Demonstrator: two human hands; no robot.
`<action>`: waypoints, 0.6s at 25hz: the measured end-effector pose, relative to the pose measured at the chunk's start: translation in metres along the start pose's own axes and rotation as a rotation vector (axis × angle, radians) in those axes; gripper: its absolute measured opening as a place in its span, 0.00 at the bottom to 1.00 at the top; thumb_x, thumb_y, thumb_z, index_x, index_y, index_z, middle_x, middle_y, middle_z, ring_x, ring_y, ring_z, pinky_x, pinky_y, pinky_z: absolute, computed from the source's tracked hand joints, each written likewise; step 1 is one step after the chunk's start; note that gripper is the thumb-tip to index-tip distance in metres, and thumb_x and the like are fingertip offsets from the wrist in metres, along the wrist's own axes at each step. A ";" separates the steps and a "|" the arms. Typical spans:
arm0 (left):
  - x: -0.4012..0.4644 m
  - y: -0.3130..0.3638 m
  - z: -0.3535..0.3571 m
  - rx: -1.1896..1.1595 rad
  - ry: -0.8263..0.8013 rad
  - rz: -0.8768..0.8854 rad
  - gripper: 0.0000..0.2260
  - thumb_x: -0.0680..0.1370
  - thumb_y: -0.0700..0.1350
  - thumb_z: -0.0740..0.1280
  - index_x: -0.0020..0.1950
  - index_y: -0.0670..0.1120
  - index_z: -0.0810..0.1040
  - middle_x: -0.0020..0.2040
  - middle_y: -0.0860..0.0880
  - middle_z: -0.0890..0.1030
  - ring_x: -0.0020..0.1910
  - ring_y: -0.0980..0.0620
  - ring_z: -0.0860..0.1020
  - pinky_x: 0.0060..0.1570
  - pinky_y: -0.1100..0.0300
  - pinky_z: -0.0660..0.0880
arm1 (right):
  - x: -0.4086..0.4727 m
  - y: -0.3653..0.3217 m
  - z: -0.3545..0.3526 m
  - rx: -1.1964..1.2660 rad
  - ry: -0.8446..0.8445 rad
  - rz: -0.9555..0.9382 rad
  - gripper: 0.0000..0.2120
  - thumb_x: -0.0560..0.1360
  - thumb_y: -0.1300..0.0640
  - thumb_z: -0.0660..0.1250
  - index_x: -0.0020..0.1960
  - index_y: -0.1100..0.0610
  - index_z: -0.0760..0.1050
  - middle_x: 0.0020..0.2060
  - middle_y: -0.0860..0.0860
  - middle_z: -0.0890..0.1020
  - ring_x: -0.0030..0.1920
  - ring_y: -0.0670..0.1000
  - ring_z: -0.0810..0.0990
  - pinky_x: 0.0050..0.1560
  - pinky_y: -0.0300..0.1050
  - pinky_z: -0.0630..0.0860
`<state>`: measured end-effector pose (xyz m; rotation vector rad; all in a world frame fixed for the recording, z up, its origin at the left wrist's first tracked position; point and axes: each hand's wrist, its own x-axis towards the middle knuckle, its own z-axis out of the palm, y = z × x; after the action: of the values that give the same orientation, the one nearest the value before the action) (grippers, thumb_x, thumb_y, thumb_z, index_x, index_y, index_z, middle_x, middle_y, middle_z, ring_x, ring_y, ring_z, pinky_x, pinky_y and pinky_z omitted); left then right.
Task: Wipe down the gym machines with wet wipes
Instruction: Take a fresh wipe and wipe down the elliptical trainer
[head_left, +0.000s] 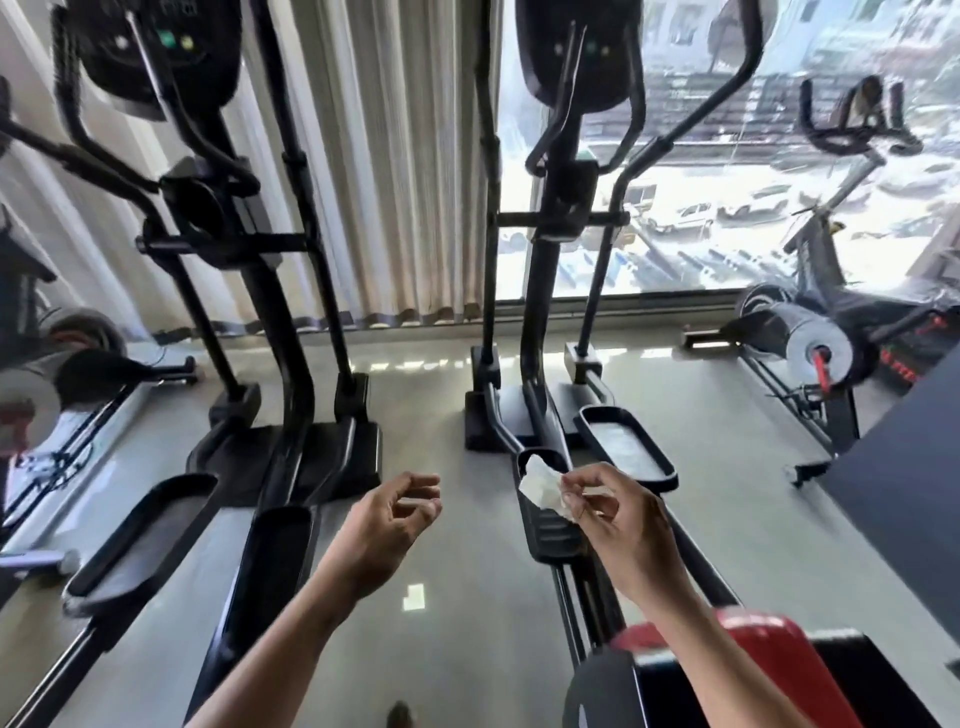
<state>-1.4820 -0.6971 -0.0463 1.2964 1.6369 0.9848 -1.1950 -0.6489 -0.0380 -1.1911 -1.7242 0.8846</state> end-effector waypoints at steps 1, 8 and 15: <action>0.027 0.003 -0.008 0.017 0.003 0.017 0.10 0.80 0.45 0.72 0.60 0.57 0.82 0.53 0.62 0.85 0.53 0.62 0.83 0.56 0.61 0.79 | 0.027 0.002 0.004 -0.014 0.021 -0.010 0.07 0.78 0.58 0.73 0.55 0.50 0.81 0.48 0.43 0.87 0.48 0.42 0.86 0.50 0.44 0.83; 0.221 0.051 -0.052 0.077 -0.002 0.119 0.10 0.81 0.47 0.71 0.60 0.58 0.81 0.52 0.63 0.85 0.52 0.65 0.82 0.51 0.67 0.78 | 0.215 0.009 0.023 -0.143 0.116 -0.136 0.16 0.79 0.61 0.71 0.65 0.49 0.80 0.56 0.44 0.81 0.52 0.43 0.84 0.51 0.38 0.82; 0.392 0.132 -0.065 0.257 -0.047 0.383 0.13 0.81 0.49 0.70 0.66 0.56 0.78 0.63 0.60 0.81 0.60 0.63 0.80 0.63 0.58 0.79 | 0.358 0.008 0.002 -0.146 0.327 -0.183 0.06 0.78 0.57 0.72 0.54 0.53 0.84 0.49 0.43 0.84 0.46 0.43 0.86 0.46 0.45 0.84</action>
<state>-1.5523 -0.2960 0.0507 1.8422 1.5471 0.9757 -1.2634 -0.3063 0.0408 -1.1770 -1.6165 0.4328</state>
